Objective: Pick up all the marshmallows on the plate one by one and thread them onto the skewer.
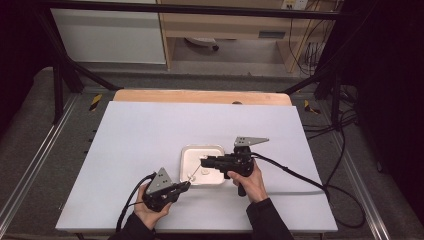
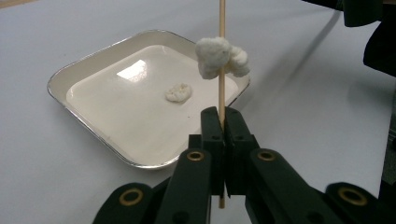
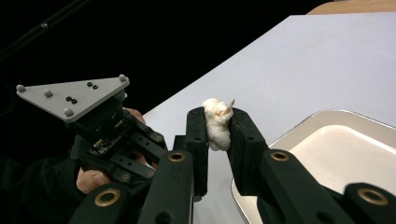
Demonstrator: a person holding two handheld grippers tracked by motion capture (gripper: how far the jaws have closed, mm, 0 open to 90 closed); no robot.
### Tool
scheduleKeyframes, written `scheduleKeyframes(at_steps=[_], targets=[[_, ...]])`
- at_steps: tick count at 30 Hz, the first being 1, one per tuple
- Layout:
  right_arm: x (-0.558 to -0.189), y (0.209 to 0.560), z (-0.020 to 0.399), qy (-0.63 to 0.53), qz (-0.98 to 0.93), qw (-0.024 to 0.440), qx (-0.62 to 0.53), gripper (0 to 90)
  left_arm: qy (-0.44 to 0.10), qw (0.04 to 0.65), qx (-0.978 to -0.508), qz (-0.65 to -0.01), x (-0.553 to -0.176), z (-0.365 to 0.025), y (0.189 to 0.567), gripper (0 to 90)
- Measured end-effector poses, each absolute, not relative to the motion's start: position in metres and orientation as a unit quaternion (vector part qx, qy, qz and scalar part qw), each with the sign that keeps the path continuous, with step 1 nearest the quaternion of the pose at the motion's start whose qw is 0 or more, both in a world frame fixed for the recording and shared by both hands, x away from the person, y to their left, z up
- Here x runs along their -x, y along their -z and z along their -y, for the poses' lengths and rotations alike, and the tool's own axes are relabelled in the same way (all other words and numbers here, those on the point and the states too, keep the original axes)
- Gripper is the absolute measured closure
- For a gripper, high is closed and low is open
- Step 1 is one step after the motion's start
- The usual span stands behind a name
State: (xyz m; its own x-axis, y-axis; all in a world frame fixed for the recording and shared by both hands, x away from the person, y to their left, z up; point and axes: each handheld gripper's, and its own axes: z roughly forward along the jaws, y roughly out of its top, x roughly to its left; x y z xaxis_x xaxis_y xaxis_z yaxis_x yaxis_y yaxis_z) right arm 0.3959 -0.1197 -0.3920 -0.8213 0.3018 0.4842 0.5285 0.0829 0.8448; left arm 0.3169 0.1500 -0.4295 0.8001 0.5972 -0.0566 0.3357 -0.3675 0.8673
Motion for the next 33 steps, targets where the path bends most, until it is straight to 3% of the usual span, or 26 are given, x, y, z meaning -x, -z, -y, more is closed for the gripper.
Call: scheduleKeyframes(at_steps=[25, 33], targets=[[-0.387, 0.418, 0.104, 0.579, 0.755, 0.109, 0.287, 77.4, -0.135, 0.486, -0.813, -0.293, -0.32, -0.143, 0.431, 88.2], [-0.386, 0.408, 0.111, 0.581, 0.757, 0.067, 0.29, 51.2, -0.136, 0.488, -0.806, -0.306, -0.322, -0.149, 0.43, 88.3]])
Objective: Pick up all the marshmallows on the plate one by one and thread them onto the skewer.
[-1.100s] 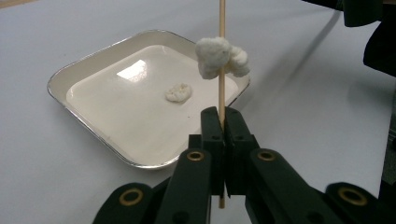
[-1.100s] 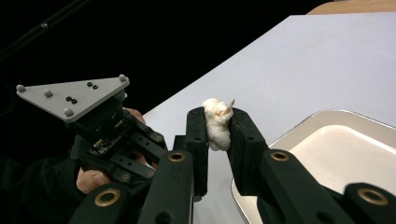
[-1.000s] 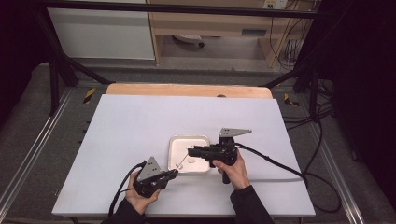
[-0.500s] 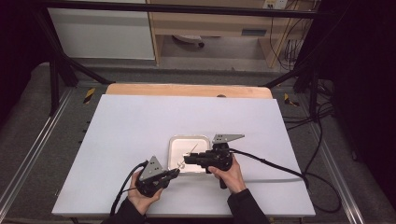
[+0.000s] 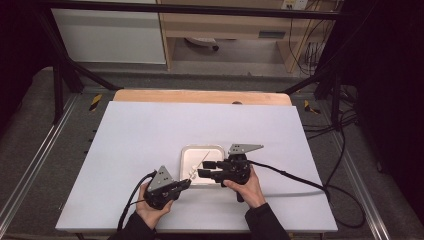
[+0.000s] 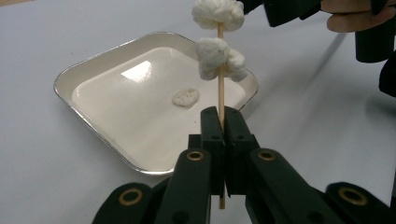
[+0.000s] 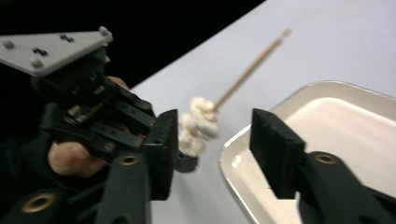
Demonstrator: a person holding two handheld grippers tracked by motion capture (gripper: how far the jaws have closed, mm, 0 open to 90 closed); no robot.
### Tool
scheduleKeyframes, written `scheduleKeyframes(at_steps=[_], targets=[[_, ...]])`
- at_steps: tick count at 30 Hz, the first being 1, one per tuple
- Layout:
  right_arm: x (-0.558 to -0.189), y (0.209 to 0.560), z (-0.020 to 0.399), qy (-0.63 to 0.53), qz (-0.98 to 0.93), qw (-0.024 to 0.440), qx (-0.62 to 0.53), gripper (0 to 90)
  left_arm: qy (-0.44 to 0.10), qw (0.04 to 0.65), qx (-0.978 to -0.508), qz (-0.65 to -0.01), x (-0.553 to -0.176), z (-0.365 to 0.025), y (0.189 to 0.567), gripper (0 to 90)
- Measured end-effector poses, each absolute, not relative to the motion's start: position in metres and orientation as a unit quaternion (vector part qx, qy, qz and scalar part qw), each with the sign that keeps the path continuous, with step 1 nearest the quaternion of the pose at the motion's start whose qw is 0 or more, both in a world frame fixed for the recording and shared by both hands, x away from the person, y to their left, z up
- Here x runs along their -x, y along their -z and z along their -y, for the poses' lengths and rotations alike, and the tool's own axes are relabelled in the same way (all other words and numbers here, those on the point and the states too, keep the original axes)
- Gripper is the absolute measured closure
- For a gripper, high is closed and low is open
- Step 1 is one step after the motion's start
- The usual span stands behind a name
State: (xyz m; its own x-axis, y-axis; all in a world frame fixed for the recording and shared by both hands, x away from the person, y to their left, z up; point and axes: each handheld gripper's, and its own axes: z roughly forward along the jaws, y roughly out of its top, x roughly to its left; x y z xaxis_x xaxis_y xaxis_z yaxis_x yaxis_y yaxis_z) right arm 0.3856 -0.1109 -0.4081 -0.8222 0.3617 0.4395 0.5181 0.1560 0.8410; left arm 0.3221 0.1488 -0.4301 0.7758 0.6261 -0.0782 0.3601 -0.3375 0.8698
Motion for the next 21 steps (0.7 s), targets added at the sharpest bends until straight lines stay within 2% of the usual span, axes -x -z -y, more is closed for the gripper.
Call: scheduleKeyframes(at_steps=[4, 9, 13, 21], targets=[[-0.384, 0.406, 0.115, 0.56, 0.773, 0.03, 0.295, 37.5, -0.137, 0.488, -0.805, -0.309, -0.323, -0.151, 0.43, 88.2], [-0.385, 0.406, 0.119, 0.538, 0.789, -0.003, 0.296, 25.6, -0.133, 0.486, -0.805, -0.313, -0.324, -0.154, 0.43, 88.3], [-0.386, 0.406, 0.122, 0.512, 0.805, -0.033, 0.296, 18.1, -0.132, 0.485, -0.805, -0.316, -0.325, -0.156, 0.43, 88.2], [-0.392, 0.405, 0.126, 0.476, 0.824, -0.048, 0.303, 6.1, -0.129, 0.482, -0.806, -0.319, -0.326, -0.16, 0.43, 88.2]])
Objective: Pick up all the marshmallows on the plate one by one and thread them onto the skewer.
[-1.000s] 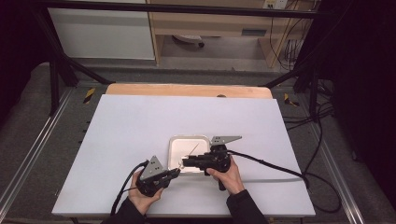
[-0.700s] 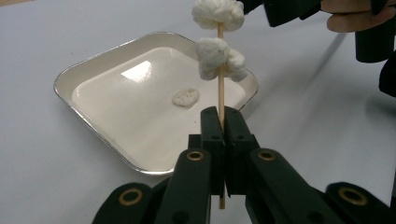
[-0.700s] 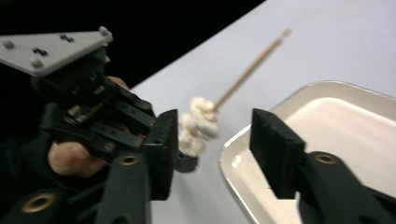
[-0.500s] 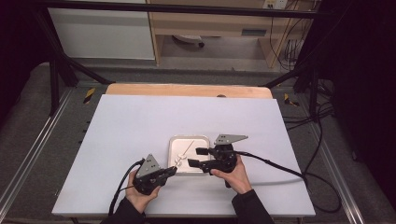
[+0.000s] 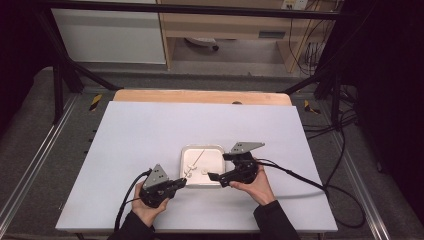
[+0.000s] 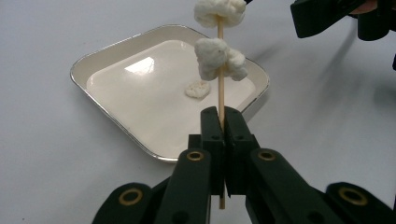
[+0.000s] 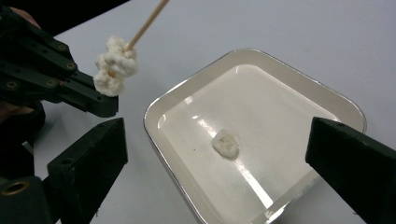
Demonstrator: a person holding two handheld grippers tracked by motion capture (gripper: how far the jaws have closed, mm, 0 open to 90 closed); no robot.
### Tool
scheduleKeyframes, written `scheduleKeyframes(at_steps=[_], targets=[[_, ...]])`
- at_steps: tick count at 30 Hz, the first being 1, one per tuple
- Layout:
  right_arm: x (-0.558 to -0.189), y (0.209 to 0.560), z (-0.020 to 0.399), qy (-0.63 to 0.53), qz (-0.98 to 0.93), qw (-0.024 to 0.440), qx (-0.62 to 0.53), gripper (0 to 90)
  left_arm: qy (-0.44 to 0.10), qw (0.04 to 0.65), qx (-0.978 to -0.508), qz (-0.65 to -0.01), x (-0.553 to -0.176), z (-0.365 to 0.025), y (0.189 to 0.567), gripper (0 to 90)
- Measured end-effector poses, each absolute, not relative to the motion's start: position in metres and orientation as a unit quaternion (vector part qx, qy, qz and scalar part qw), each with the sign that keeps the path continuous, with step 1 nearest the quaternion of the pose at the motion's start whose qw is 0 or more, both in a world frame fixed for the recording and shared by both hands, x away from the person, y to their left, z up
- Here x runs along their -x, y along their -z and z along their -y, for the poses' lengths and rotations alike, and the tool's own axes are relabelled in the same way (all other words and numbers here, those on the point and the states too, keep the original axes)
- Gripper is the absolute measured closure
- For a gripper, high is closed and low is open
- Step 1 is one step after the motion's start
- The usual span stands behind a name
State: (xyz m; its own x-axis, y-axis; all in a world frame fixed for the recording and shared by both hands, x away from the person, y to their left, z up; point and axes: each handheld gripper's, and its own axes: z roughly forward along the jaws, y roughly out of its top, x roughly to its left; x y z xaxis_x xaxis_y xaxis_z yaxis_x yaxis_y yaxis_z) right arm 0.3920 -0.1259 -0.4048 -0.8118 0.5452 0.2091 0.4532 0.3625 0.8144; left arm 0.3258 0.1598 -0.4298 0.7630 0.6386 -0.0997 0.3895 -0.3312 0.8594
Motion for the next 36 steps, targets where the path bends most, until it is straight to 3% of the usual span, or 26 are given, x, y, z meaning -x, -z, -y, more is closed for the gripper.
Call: scheduleKeyframes(at_steps=[25, 36], targets=[[-0.422, 0.414, 0.1, -0.392, -0.863, 0.082, -0.307, 3.5, -0.124, 0.485, -0.801, -0.328, -0.329, -0.167, 0.429, 88.2], [-0.431, 0.428, 0.086, -0.38, -0.873, 0.078, -0.294, 13.3, -0.123, 0.485, -0.8, -0.332, -0.329, -0.168, 0.429, 88.2]])
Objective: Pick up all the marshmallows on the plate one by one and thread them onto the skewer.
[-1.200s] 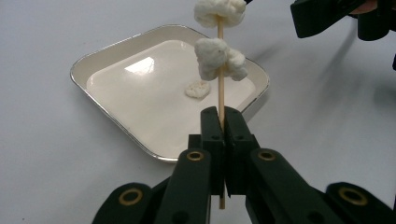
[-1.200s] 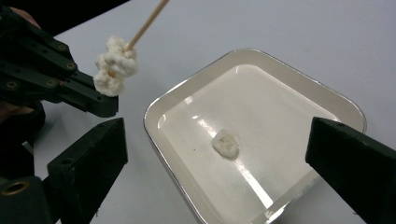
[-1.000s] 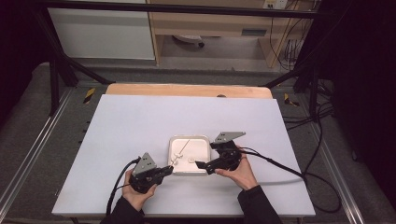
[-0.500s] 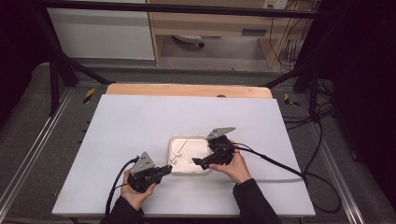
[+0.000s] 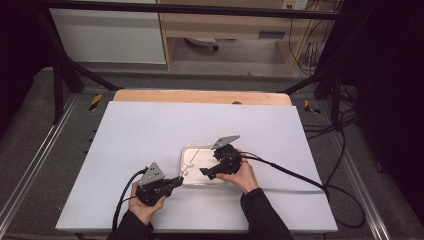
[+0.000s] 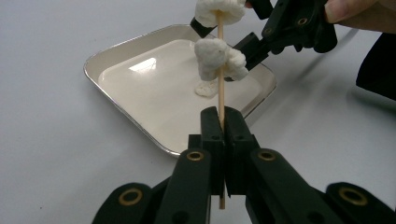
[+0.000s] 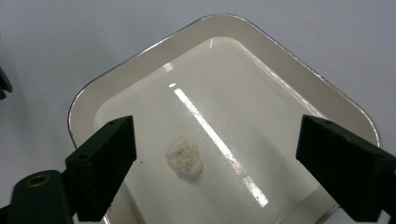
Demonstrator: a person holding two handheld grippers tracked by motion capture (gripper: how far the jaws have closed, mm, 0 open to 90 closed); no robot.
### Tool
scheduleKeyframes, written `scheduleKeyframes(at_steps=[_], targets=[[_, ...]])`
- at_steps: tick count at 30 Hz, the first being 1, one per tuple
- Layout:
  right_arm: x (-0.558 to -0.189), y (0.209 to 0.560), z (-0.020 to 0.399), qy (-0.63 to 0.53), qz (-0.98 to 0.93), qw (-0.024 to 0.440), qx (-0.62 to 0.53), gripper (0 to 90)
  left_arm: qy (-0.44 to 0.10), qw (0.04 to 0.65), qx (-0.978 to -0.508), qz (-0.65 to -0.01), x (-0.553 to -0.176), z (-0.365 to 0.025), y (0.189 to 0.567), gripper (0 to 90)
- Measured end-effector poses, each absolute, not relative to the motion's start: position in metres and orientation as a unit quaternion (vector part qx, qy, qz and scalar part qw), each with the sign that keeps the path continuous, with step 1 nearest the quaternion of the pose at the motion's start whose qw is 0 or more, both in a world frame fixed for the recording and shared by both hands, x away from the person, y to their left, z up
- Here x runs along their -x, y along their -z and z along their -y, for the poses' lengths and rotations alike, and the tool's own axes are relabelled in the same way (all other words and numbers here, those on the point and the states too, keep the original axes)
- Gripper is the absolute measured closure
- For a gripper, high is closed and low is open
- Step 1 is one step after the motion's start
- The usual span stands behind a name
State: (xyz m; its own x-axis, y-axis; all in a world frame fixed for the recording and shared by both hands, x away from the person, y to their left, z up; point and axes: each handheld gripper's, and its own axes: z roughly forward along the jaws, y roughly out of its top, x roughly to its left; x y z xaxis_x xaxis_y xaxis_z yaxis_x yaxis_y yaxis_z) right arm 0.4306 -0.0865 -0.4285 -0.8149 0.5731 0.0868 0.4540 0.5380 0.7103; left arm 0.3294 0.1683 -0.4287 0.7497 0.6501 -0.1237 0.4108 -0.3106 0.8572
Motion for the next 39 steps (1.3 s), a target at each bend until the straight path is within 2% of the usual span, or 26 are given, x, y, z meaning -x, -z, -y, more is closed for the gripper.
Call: scheduleKeyframes(at_steps=[11, 16, 32, 39], targets=[[-0.427, 0.439, 0.082, -0.383, -0.883, 0.075, -0.263, 42.0, -0.123, 0.483, -0.801, -0.333, -0.33, -0.168, 0.429, 88.2], [-0.424, 0.444, 0.08, -0.371, -0.89, 0.075, -0.254, 51.5, -0.123, 0.482, -0.802, -0.332, -0.33, -0.168, 0.429, 88.2], [-0.42, 0.447, 0.079, -0.378, -0.892, 0.077, -0.236, 69.4, -0.123, 0.481, -0.803, -0.33, -0.329, -0.167, 0.429, 88.2], [-0.422, 0.448, 0.08, -0.384, -0.888, 0.075, -0.24, 72.5, -0.122, 0.482, -0.802, -0.33, -0.329, -0.167, 0.429, 88.2]])
